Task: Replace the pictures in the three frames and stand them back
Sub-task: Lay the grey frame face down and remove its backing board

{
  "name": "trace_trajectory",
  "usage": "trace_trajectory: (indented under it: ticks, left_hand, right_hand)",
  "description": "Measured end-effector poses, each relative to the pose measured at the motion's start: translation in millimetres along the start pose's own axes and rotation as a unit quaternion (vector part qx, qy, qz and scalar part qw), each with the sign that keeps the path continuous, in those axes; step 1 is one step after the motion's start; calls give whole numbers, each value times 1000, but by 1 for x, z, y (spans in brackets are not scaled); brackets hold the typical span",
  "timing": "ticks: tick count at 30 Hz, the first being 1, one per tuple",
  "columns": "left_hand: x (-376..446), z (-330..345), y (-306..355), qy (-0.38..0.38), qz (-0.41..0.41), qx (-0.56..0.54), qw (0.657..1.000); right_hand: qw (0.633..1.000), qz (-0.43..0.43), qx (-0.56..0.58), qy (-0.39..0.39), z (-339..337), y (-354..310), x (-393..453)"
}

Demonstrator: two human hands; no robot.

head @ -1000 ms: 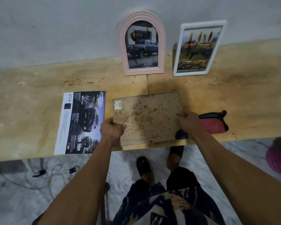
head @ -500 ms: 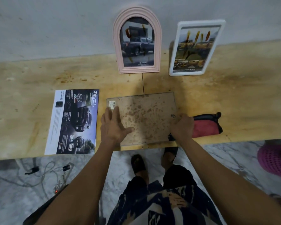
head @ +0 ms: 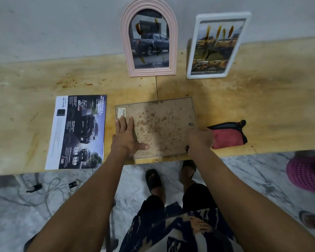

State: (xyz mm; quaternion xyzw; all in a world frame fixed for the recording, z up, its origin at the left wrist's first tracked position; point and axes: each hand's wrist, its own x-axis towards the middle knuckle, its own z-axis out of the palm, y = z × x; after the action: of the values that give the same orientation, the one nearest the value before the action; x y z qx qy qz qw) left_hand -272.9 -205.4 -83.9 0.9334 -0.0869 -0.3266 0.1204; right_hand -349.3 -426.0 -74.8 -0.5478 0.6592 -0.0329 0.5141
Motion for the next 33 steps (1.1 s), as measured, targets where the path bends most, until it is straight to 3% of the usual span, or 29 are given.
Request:
trace_trajectory:
  ticks: [3, 8, 15, 22, 33]
  left_hand:
    - [1, 0, 1, -3, -1, 0, 1000]
    - [2, 1, 3, -7, -2, 2, 1000]
    - [2, 1, 3, 0, 3, 5, 1000]
    - [-1, -2, 1, 11, 1, -17, 1000]
    - [-5, -6, -2, 23, 16, -68, 997]
  right_hand:
    - [997, 45, 64, -2, -5, 2, 4]
    - [997, 13, 42, -60, -18, 3, 5]
    - [985, -75, -88, -131, -28, -13, 10]
    - [925, -189, -296, -143, -32, -23, 21]
    - [888, -230, -357, -178, -35, -29, 28]
